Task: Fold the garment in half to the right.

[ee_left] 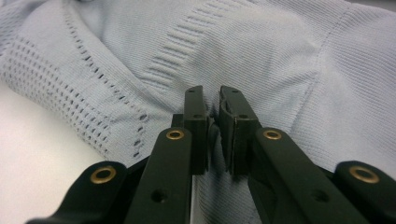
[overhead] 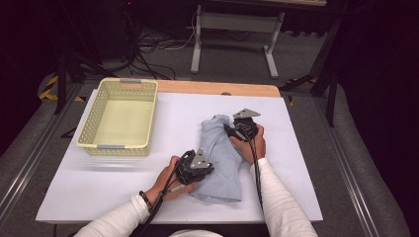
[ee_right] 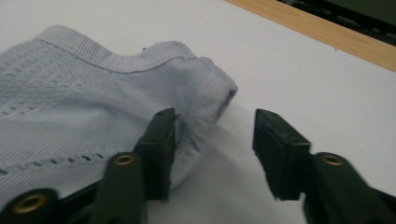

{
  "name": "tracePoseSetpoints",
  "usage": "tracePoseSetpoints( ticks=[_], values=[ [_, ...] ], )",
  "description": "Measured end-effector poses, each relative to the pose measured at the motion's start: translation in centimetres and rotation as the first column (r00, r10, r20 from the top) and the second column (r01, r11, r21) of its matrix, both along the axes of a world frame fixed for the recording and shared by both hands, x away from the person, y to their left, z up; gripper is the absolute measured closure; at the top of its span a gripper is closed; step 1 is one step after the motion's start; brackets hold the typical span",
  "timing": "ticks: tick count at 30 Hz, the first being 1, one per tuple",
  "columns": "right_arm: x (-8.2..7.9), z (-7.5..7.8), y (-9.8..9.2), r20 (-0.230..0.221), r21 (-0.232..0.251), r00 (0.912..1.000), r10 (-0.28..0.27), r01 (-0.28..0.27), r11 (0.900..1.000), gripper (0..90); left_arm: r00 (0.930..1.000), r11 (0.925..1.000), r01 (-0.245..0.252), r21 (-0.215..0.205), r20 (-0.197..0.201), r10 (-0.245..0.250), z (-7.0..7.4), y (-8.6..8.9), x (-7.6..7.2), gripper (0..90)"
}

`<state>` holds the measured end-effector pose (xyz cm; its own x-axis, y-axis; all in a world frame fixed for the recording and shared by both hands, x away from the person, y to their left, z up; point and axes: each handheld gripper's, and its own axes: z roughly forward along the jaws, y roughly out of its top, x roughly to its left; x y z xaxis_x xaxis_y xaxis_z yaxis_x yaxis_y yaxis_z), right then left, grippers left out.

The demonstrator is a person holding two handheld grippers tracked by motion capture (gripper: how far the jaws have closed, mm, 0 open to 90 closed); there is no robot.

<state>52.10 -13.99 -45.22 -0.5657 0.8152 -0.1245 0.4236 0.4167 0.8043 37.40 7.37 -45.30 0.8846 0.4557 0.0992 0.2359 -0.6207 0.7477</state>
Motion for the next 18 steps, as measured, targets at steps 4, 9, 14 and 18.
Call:
tracePoseSetpoints(
  ticks=[4, 9, 14, 18],
  values=[
    [-0.7, 1.0, -0.1, 0.034, 0.025, 0.9994, -0.004, 0.003, 1.000, 38.1, 1.0000, 1.0000, 0.000, 0.004, 0.008, 0.000, 0.0, 0.0, -0.1, 81.7],
    [-2.0, 2.6, -0.2, 0.099, 0.040, 0.9950, -0.008, 0.004, 0.999, 32.5, 0.9998, 0.9999, 0.002, 0.011, 0.021, -0.002, 0.0, -0.1, -0.2, 81.7],
    [-4.4, 4.1, -1.2, 0.151, 0.073, 0.9882, 0.026, -0.038, 0.997, 37.9, 0.9997, 0.9998, 0.010, 0.016, 0.022, -0.011, 0.1, 0.0, -0.2, 83.6],
    [-7.1, 4.6, -2.2, 0.154, 0.117, 0.9836, 0.093, -0.112, 0.987, 57.8, 0.9993, 0.9995, 0.012, 0.030, 0.035, -0.013, 0.1, -0.1, -0.4, 84.2]
  ],
)
